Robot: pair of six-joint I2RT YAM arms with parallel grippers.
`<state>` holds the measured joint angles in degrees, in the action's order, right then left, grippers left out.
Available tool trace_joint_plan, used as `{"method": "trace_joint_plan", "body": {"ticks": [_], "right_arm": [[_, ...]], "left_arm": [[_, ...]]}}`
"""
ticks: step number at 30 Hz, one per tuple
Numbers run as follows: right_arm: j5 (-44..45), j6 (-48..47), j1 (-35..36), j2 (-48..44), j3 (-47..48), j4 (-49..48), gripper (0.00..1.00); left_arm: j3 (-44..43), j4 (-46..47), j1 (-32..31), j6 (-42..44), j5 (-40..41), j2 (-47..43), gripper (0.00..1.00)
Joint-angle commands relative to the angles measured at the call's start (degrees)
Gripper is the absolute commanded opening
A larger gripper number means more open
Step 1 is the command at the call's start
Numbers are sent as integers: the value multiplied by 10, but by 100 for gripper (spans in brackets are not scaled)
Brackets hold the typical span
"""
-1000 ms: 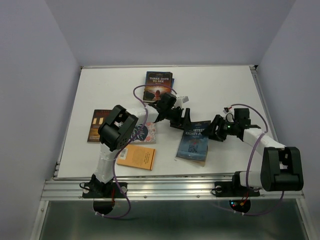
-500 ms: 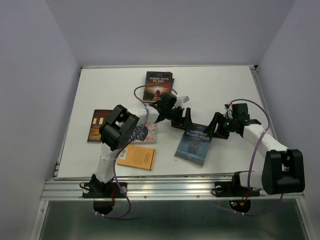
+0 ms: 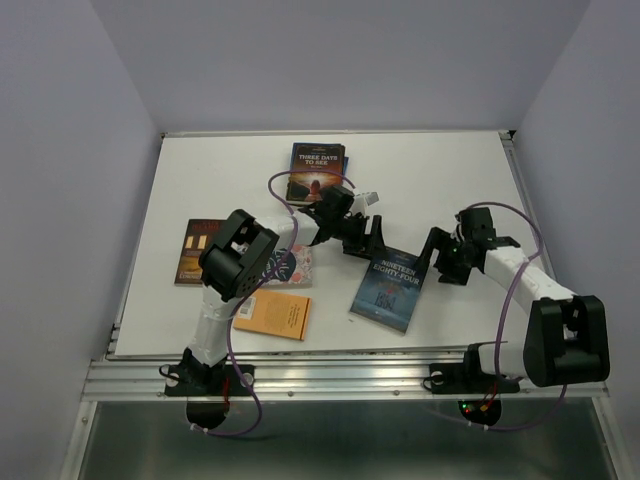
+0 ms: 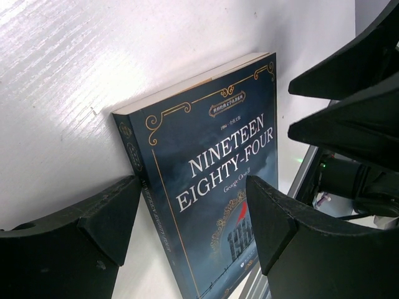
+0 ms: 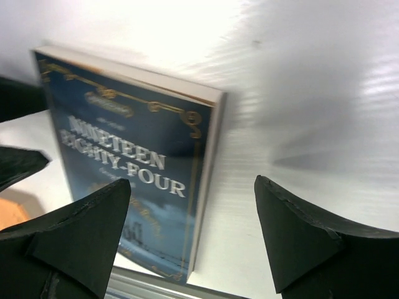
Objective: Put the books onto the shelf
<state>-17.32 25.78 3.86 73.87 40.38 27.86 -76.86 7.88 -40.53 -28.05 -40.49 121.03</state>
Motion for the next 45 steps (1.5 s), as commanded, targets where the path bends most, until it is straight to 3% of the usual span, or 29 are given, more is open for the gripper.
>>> {"method": "trace_joint_plan", "body": {"ticks": [1, 4, 7, 13, 18, 21, 25, 29, 37, 45], "right_arm": [[66, 23, 4, 10, 6, 39, 83], [25, 29, 4, 15, -15, 17, 81], [52, 46, 41, 15, -26, 13, 77], [269, 80, 137, 28, -6, 43, 79], [342, 89, 184, 67, 4, 69, 78], [347, 95, 214, 99, -1, 55, 73], [317, 110, 227, 142, 0, 37, 58], [291, 145, 227, 163, -11, 33, 49], [242, 183, 227, 180, -36, 18, 46], [194, 168, 227, 262, -7, 12, 53]], "left_arm": [[17, -20, -9, 11, 29, -30, 80], [23, -37, -9, 23, 44, -38, 80], [33, -47, -9, 27, 47, -40, 80], [65, -48, -9, 29, 71, -63, 80], [70, -48, -9, 28, 73, -68, 80], [79, -48, -9, 33, 73, -74, 80], [87, -48, -10, 41, 57, -72, 80], [105, -31, -11, 38, 9, -72, 80], [136, 62, -26, -6, -110, -59, 80], [134, 81, -24, -25, -115, -74, 80]]}}
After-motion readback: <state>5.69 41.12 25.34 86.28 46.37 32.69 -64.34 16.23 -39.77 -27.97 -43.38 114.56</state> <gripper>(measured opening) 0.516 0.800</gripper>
